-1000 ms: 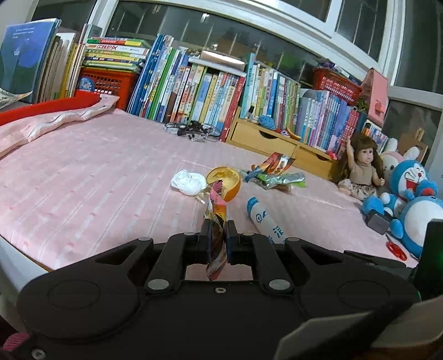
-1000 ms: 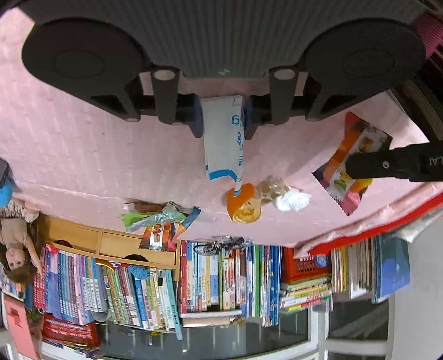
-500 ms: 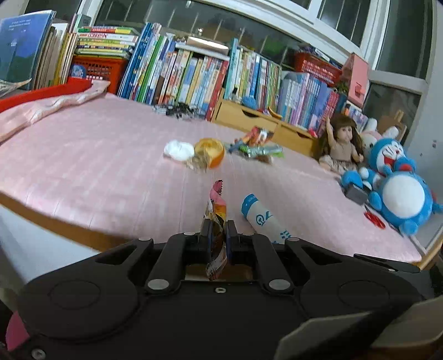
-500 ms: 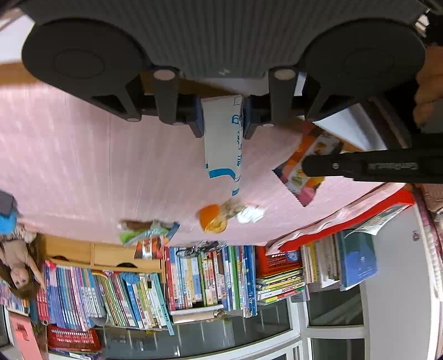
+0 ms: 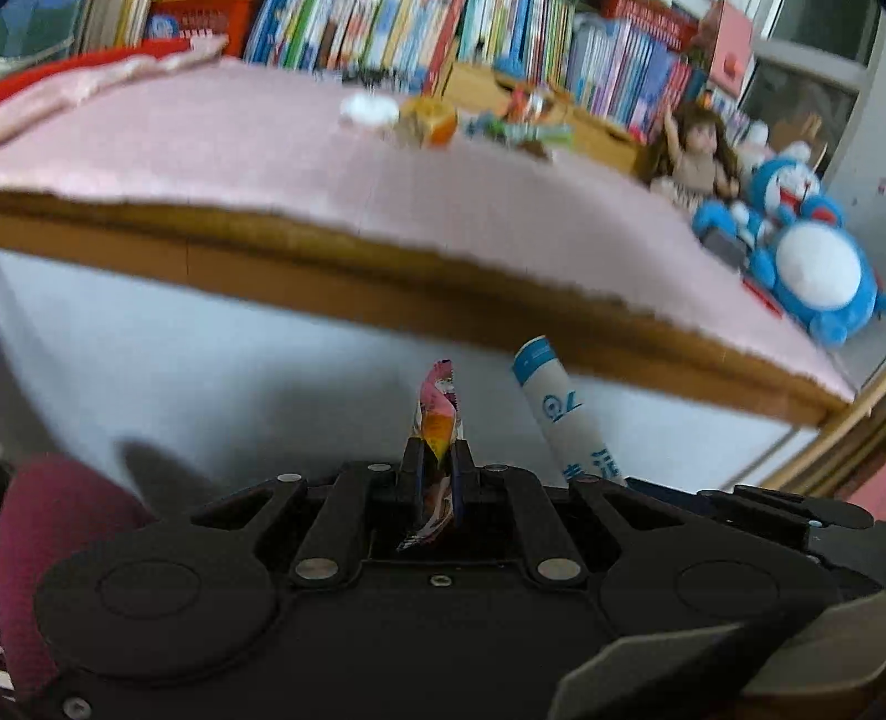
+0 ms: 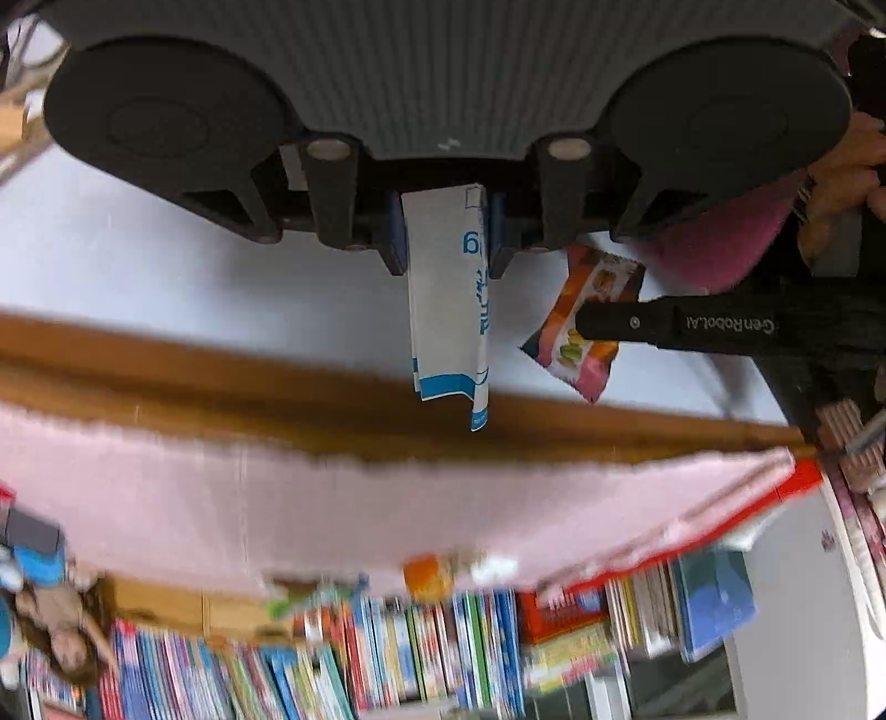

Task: Collect trash
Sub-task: 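Lower the wrapper into the bin with the left tool while the right drops the paper bag in, then raise both open tools back over the bed, then grasp the white tissue with the left tool while the right grasps the orange cup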

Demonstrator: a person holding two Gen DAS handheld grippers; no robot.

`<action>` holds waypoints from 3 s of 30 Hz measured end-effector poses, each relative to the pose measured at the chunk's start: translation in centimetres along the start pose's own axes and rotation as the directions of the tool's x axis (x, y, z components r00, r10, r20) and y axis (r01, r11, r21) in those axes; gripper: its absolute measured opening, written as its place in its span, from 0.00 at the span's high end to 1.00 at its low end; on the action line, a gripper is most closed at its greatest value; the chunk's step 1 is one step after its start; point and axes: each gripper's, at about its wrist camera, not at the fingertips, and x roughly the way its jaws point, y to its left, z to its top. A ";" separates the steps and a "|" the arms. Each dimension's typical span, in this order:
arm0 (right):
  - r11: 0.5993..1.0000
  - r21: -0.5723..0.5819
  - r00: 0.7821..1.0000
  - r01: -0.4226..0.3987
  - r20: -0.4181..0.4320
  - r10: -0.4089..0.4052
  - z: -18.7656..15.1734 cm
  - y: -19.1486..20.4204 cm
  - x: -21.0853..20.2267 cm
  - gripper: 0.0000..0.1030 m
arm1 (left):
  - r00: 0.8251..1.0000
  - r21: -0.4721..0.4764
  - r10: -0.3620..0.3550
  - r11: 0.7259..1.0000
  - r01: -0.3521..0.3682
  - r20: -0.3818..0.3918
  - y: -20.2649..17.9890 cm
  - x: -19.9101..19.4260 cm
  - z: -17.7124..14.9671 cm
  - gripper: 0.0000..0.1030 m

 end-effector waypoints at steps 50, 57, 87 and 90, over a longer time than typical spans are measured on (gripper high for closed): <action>0.990 0.031 0.983 -0.138 0.124 0.134 2.6 -2.6 -1.6 0.23 | 0.989 0.122 0.093 0.987 -0.106 0.114 -1.4 -1.7 3.1 0.19; 0.995 -0.022 0.958 -0.094 0.269 0.097 7.1 -3.5 -3.4 0.20 | 0.961 0.074 0.088 0.991 -0.111 0.262 -1.6 -2.9 7.8 0.17; 0.988 0.152 0.988 -0.007 0.153 -0.017 21.2 -6.9 10.7 0.56 | 0.950 -0.179 0.141 0.979 -0.093 0.278 4.2 13.3 23.8 0.33; 0.988 0.157 0.989 -0.011 0.145 -0.012 21.3 -6.6 11.4 0.56 | 0.962 -0.202 0.134 0.976 -0.087 0.236 4.3 15.1 24.3 0.52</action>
